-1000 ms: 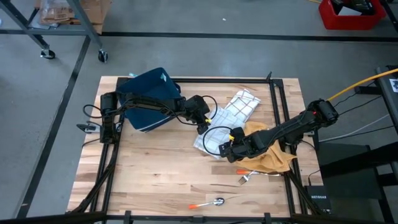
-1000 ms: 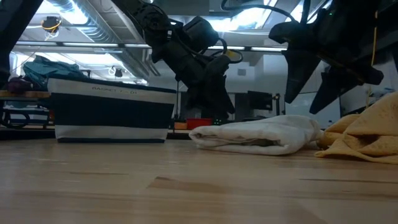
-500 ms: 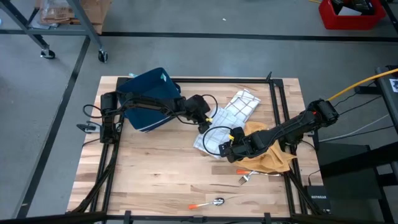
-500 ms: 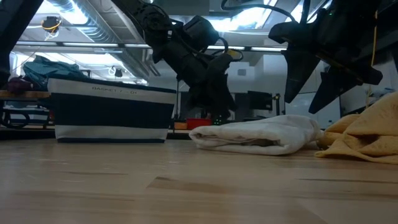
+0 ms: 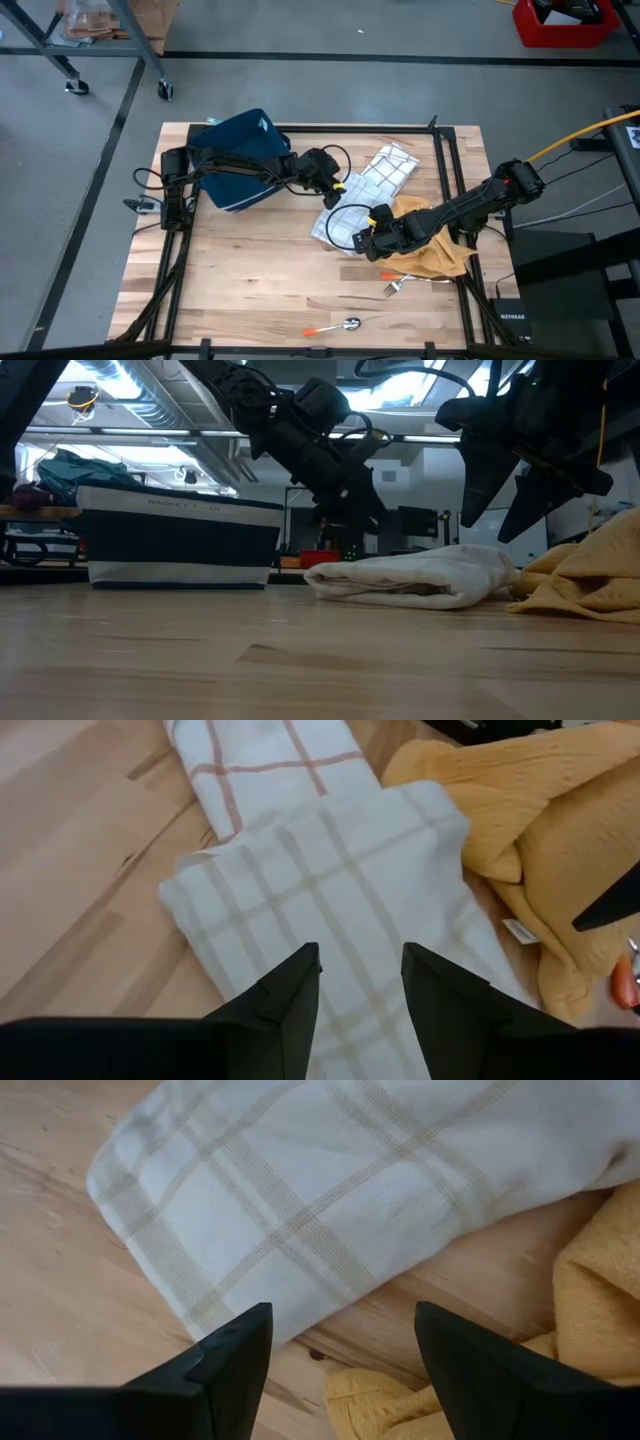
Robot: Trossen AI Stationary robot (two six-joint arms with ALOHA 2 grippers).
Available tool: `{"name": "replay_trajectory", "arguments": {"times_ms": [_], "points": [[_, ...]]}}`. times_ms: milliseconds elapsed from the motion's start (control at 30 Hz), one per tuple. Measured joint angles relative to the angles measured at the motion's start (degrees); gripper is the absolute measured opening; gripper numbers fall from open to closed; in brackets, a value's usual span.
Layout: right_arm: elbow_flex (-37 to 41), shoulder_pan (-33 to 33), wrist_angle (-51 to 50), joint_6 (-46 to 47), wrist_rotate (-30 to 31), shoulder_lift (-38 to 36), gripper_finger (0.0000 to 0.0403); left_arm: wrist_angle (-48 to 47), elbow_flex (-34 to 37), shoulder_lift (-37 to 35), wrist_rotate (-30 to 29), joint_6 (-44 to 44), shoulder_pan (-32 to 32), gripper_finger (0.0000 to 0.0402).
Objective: Fold towel
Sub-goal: Stack the left white patterned towel on the right white patterned towel
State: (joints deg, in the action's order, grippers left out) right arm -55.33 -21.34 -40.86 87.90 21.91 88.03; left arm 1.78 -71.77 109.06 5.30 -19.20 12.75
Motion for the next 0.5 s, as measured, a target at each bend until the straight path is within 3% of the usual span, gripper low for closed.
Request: {"name": "replay_trajectory", "arguments": {"times_ms": [500], "points": [[0.0,0.0,0.3,0.0,-0.1,0.0,0.0248,0.2,0.0,0.0,0.0,0.1,0.0,0.0136]]}}
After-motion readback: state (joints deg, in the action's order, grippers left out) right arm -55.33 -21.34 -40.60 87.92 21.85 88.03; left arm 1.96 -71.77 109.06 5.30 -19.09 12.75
